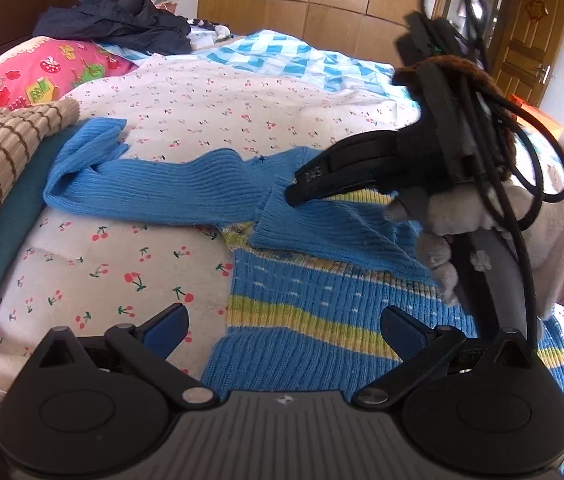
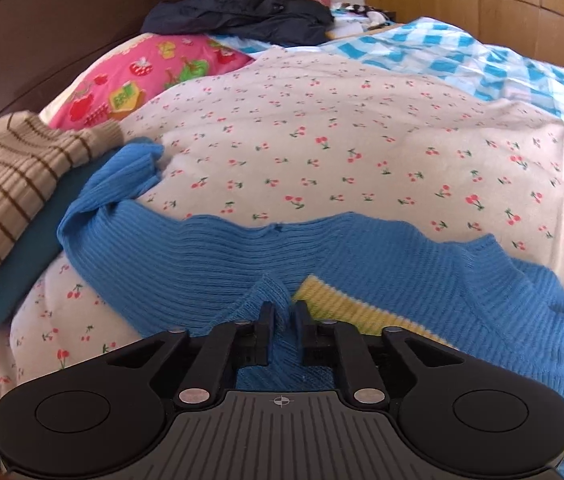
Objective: Fold small clothes
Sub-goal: 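Lay the sleeve on the body and open the right gripper, then grasp the other sleeve cuff with the right gripper and lift it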
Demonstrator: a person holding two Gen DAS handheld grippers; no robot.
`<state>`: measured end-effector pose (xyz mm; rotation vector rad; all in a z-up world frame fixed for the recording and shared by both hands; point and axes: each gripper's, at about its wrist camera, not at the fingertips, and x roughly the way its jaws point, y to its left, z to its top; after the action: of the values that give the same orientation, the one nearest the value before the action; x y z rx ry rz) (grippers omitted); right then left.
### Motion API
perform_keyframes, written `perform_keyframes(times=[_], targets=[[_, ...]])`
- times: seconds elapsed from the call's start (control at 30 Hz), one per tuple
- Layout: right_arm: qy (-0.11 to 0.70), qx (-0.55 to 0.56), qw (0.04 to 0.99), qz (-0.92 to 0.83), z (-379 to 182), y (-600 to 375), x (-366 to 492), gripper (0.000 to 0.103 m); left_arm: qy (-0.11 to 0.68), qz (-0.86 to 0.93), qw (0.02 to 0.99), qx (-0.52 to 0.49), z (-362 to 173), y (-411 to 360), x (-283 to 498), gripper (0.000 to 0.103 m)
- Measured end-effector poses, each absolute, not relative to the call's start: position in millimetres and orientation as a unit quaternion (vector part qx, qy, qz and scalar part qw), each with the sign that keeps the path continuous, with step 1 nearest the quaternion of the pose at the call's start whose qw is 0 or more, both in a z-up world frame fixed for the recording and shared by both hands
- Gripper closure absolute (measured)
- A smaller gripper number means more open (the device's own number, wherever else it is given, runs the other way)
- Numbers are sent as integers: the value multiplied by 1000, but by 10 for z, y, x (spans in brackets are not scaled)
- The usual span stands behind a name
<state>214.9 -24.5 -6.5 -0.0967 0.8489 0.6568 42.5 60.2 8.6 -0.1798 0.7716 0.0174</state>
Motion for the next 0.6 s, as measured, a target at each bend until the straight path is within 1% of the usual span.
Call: perform_keyframes(times=[0.17, 0.27, 0.33, 0.37, 0.4, 0.5, 0.6], targets=[[380, -41, 871, 309, 53, -386, 1968, 87, 371, 8, 924, -90, 99, 615, 418, 0], [403, -59, 860, 308, -70, -390, 1919, 86, 360, 10, 929, -91, 139, 659, 397, 0], [404, -64, 860, 304, -125, -402, 1879, 86, 351, 19, 931, -103, 190, 754, 395, 0], [401, -59, 862, 304, -105, -414, 1860, 86, 344, 23, 932, -111, 218, 820, 397, 0], [401, -46, 862, 306, -77, -431, 1854, 84, 334, 30, 935, -116, 249, 901, 402, 0], [391, -9, 862, 322, 57, -452, 1852, 84, 311, 72, 940, -121, 314, 1153, 485, 0], [380, 1, 862, 334, 176, -401, 1866, 84, 292, 114, 943, -109, 363, 1389, 656, 0]])
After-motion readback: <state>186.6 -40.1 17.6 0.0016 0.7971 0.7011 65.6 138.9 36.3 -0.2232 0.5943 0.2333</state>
